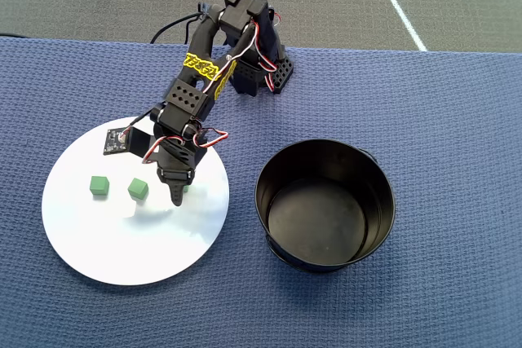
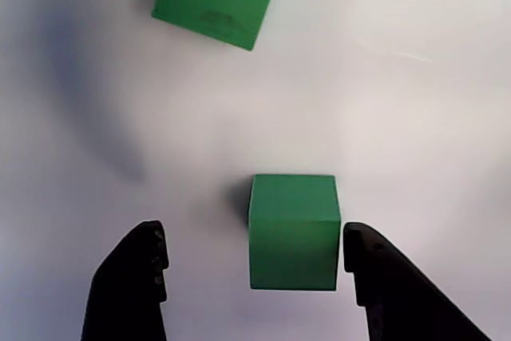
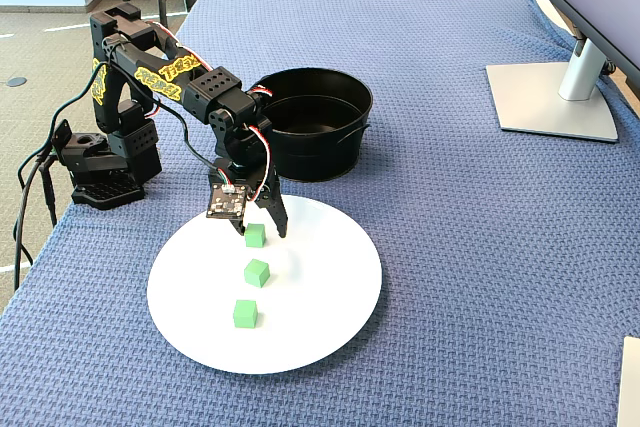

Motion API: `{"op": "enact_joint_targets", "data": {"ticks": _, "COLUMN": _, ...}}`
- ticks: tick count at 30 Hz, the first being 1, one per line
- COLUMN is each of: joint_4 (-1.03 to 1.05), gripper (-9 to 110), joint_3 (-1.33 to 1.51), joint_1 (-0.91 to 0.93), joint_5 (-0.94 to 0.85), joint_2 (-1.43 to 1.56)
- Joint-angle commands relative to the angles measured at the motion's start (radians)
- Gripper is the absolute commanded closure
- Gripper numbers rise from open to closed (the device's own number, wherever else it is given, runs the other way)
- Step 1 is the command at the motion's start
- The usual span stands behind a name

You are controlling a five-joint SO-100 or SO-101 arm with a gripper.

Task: Pick up the green cubes from the white plate and place them in the black recipient

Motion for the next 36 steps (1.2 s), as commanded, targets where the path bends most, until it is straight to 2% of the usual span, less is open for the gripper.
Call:
{"op": "enact_joint_targets", "data": {"ticks": 1, "joint_4": -0.020, "gripper": 84, "joint_3": -0.005, "joint_1": -0.025, "joint_5": 0.015, "joint_2": 0.015}}
{"op": "enact_joint_targets", "data": {"ticks": 4, "joint_4": -0.028, "gripper": 87, "joint_3": 0.009, "joint_1": -0.028, "joint_5": 0.015, "joint_2": 0.025}}
{"op": "enact_joint_targets", "data": {"ticks": 9, "joint_4": -0.040, "gripper": 101, "joint_3": 0.011, "joint_1": -0.023, "joint_5": 0.021, "joint_2": 0.021}}
{"op": "enact_joint_targets", "data": {"ticks": 18, "joint_4": -0.037, "gripper": 102, "joint_3": -0.008, "joint_1": -0.003, "joint_5": 0.038, "joint_2": 0.034}}
{"op": "enact_joint_targets", "data": {"ticks": 26, "joint_4": 0.104, "gripper": 102, "joint_3": -0.003, "joint_1": 0.046, "joint_5": 0.140, "joint_2": 0.336}}
{"op": "enact_joint_targets", "data": {"ticks": 31, "joint_4": 0.202, "gripper": 102, "joint_3": 0.026, "joint_1": -0.026, "joint_5": 0.201, "joint_2": 0.545}}
{"op": "enact_joint_targets", "data": {"ticks": 36, "joint_4": 0.318, "gripper": 102, "joint_3": -0.009, "joint_1": -0.218, "joint_5": 0.316, "joint_2": 0.701}}
